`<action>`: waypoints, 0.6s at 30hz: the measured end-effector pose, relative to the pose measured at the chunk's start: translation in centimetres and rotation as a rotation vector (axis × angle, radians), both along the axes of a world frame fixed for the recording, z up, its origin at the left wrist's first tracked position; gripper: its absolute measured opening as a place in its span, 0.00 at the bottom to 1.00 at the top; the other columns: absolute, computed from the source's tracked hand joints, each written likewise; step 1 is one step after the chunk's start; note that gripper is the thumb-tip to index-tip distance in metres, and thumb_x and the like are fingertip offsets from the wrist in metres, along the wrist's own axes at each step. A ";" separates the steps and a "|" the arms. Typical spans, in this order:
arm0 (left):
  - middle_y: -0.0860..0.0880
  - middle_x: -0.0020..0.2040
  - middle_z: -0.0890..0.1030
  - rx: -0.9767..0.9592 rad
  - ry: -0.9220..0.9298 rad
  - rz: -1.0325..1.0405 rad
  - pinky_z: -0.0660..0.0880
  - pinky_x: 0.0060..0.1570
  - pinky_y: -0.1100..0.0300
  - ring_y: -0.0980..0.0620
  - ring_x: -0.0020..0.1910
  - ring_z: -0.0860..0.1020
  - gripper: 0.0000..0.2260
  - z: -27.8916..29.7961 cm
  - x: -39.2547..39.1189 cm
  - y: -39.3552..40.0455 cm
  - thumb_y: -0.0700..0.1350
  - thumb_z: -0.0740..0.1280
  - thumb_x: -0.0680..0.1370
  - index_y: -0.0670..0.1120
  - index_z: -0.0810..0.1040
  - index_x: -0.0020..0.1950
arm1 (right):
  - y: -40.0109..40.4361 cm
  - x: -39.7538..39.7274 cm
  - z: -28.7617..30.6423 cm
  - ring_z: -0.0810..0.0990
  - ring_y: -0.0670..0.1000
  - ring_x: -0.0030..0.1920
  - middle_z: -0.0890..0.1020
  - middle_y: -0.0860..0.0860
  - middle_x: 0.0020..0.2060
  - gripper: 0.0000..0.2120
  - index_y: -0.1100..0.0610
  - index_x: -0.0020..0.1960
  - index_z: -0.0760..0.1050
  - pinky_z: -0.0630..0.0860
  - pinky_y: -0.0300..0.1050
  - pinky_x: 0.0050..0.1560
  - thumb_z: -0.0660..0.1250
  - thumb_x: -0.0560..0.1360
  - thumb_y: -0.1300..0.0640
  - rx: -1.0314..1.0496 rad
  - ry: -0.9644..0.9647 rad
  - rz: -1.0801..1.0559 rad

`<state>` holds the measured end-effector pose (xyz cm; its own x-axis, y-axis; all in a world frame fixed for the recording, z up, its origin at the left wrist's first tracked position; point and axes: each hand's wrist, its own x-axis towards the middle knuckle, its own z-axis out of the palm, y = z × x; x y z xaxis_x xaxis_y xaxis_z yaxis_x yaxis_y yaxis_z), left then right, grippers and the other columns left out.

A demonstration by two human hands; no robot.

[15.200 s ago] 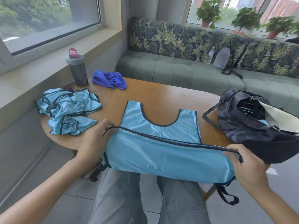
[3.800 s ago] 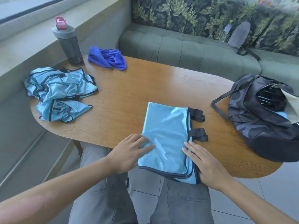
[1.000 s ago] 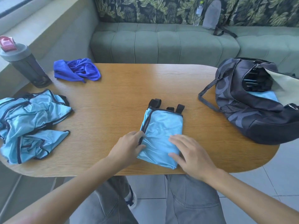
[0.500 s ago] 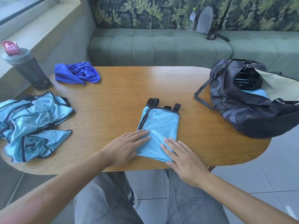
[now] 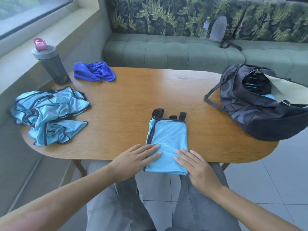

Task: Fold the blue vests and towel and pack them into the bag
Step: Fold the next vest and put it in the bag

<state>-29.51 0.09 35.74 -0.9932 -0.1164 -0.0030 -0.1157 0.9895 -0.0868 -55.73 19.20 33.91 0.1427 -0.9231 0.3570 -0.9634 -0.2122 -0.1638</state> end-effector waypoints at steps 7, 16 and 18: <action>0.54 0.80 0.64 0.252 0.118 0.059 0.63 0.74 0.55 0.52 0.77 0.64 0.26 1.0 -1.0 -0.9 0.45 0.59 0.81 0.53 0.63 0.80 | -0.4 1.3 1.5 0.62 0.33 0.73 0.76 0.37 0.66 0.19 0.52 0.66 0.75 0.61 0.41 0.75 0.64 0.80 0.68 0.038 -0.453 -0.263; 0.55 0.48 0.76 0.749 0.530 0.556 0.75 0.48 0.51 0.55 0.47 0.77 0.19 0.6 -4.0 -0.1 0.59 0.52 0.85 0.48 0.75 0.51 | -4.0 3.8 2.2 0.68 0.43 0.47 0.73 0.39 0.44 0.11 0.51 0.59 0.68 0.74 0.52 0.54 0.49 0.85 0.48 -0.114 -0.588 -0.533; 0.52 0.38 0.74 0.705 0.599 0.709 0.72 0.40 0.52 0.53 0.38 0.74 0.20 0.6 -5.1 0.0 0.59 0.53 0.84 0.47 0.70 0.42 | -5.2 4.0 2.7 0.65 0.41 0.43 0.74 0.41 0.39 0.12 0.53 0.58 0.68 0.75 0.53 0.52 0.49 0.84 0.49 -0.155 -0.539 -0.601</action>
